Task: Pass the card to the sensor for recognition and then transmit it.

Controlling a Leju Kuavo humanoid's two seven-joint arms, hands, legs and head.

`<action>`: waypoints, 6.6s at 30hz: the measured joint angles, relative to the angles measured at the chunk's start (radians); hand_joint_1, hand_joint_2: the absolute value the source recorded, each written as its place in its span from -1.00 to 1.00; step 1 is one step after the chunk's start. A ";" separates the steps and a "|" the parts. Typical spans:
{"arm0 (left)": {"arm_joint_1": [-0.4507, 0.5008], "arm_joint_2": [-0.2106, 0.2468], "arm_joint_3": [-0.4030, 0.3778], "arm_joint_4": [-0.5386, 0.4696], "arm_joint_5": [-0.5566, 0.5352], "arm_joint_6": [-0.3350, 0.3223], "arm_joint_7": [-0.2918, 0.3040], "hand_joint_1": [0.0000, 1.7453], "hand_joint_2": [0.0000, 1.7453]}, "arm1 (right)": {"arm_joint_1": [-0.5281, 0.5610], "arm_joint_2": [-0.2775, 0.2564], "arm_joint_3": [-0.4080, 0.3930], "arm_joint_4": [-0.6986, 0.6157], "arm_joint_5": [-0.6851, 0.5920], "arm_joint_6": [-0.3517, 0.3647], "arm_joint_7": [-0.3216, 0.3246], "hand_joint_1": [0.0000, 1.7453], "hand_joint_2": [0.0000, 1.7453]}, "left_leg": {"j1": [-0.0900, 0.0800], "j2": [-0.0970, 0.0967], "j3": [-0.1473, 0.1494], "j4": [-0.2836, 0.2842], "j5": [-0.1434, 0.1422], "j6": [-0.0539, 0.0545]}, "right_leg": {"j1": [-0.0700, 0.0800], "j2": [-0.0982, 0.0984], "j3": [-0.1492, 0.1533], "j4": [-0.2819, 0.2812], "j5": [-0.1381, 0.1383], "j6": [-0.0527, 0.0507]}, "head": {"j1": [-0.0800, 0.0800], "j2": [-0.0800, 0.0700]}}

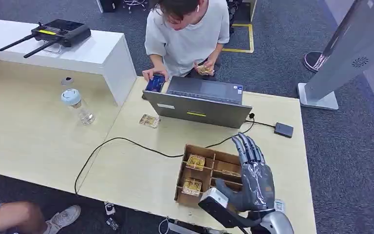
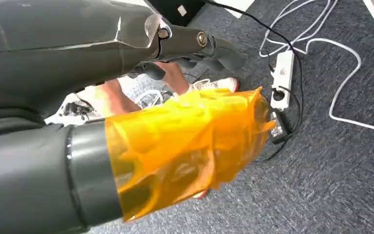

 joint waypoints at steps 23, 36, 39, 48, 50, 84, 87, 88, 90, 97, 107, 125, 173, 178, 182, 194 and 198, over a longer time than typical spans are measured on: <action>0.000 -0.001 0.000 0.000 -0.012 -0.009 0.006 -1.00 -1.00 | 0.007 0.000 -0.011 0.101 0.119 0.001 0.068 -0.88 1.00 | 0.000 0.000 0.000 0.000 0.000 0.000 | 0.000 0.000 0.000 0.000 0.000 0.000 | 0.000 0.000; 0.000 -0.001 0.000 0.000 -0.018 -0.010 0.006 -1.00 -1.00 | 0.008 0.000 -0.013 0.124 0.129 0.006 0.076 -0.46 1.00 | 0.000 0.000 0.000 0.000 0.000 0.000 | 0.000 0.000 0.000 0.000 0.000 0.000 | 0.000 0.000; 0.000 -0.001 0.000 0.000 -0.021 -0.011 0.006 -1.00 -1.00 | 0.008 0.000 -0.014 0.131 0.133 0.011 0.080 -0.26 1.00 | 0.000 0.000 0.000 0.000 0.000 0.000 | 0.000 0.000 0.000 0.000 0.000 0.000 | 0.000 0.000; -0.001 -0.001 0.000 0.000 -0.026 -0.013 0.006 -1.00 -1.00 | 0.008 0.000 -0.027 0.153 0.138 0.017 0.090 -0.24 1.00 | 0.000 0.000 0.000 0.000 0.000 0.000 | 0.000 0.000 0.000 0.000 0.000 0.000 | 0.000 0.000; -0.001 -0.001 0.000 0.000 -0.027 -0.014 0.006 -1.00 -1.00 | 0.008 0.000 -0.032 0.157 0.139 0.017 0.090 -0.30 1.00 | 0.000 0.000 0.000 0.000 0.000 0.000 | 0.000 0.000 0.000 0.000 0.000 0.000 | 0.000 0.000; -0.002 -0.002 0.000 0.000 -0.029 -0.022 0.006 -1.00 -1.00 | -0.004 0.000 -0.038 0.188 0.150 0.020 0.099 0.70 1.00 | 0.000 0.000 0.000 0.000 0.000 0.000 | 0.000 0.000 0.000 0.000 0.000 0.000 | 0.000 0.000; -0.002 -0.002 0.000 0.000 -0.029 -0.022 0.006 -1.00 -1.00 | -0.005 0.000 -0.038 0.188 0.150 0.019 0.099 0.82 1.00 | 0.000 0.000 0.000 0.000 0.000 0.000 | 0.000 0.000 0.000 0.000 0.000 0.000 | 0.000 0.000; -0.002 -0.001 0.000 0.000 -0.029 -0.022 0.006 -1.00 -1.00 | -0.005 0.000 -0.038 0.188 0.149 0.019 0.099 0.88 1.00 | 0.000 0.000 0.000 0.000 0.000 0.000 | 0.000 0.000 0.000 0.000 0.000 0.000 | 0.000 0.000; -0.002 -0.002 0.000 0.000 -0.029 -0.022 0.006 -1.00 -1.00 | -0.005 0.000 -0.038 0.187 0.148 0.015 0.096 0.90 1.00 | 0.000 0.000 0.000 0.000 0.000 0.000 | 0.000 0.000 0.000 0.000 0.000 0.000 | 0.000 0.000; -0.002 -0.002 0.000 0.000 -0.027 -0.022 0.006 -1.00 -1.00 | 0.000 0.001 -0.038 0.171 0.152 -0.023 0.068 0.98 1.00 | 0.000 0.000 0.000 0.000 0.000 0.000 | 0.000 0.000 0.000 0.000 0.000 0.000 | 0.000 0.000; -0.002 -0.002 0.007 0.000 -0.026 -0.020 0.004 -1.00 -1.00 | 0.006 0.002 -0.038 0.122 0.156 -0.042 0.051 0.98 1.00 | 0.000 0.000 0.000 0.000 0.000 0.000 | 0.000 0.000 0.000 0.000 0.000 0.000 | 0.000 0.000; -0.001 -0.002 0.024 0.000 -0.020 -0.014 0.000 -1.00 -1.00 | 0.011 0.006 -0.038 0.010 0.158 -0.064 0.024 0.94 1.00 | 0.000 0.000 0.000 0.000 0.000 0.000 | 0.000 0.000 0.000 0.000 0.000 0.000 | 0.000 0.000; -0.001 -0.002 0.045 0.000 -0.020 -0.010 -0.003 -1.00 -1.00 | 0.024 0.004 -0.037 0.047 0.093 -0.002 0.027 -0.60 1.00 | 0.000 0.000 0.000 0.000 0.000 0.000 | 0.000 0.000 0.000 0.000 0.000 0.000 | 0.000 0.000; -0.001 -0.002 0.048 0.000 -0.020 -0.010 -0.003 -1.00 -1.00 | 0.027 0.004 -0.036 0.056 0.084 -0.002 0.026 -0.58 1.00 | 0.000 0.000 0.000 0.000 0.000 0.000 | 0.000 0.000 0.000 0.000 0.000 0.000 | 0.000 0.000; -0.001 -0.002 0.049 0.000 -0.020 -0.010 -0.003 -1.00 -1.00 | 0.029 0.004 -0.036 0.063 0.082 -0.002 0.026 -0.54 1.00 | 0.000 0.000 0.000 0.000 0.000 0.000 | 0.000 0.000 0.000 0.000 0.000 0.000 | 0.000 0.000; -0.001 -0.002 0.050 0.000 -0.024 -0.008 -0.003 -1.00 -1.00 | 0.034 0.004 -0.035 0.102 0.063 -0.006 0.034 -0.48 1.00 | 0.000 0.000 0.000 0.000 0.000 0.000 | 0.000 0.000 0.000 0.000 0.000 0.000 | 0.000 0.000; -0.001 -0.002 0.050 0.000 -0.027 -0.008 -0.003 -1.00 -1.00 | 0.034 0.004 -0.035 0.117 0.061 -0.008 0.038 -0.48 1.00 | 0.000 0.000 0.000 0.000 0.000 0.000 | 0.000 0.000 0.000 0.000 0.000 0.000 | 0.000 0.000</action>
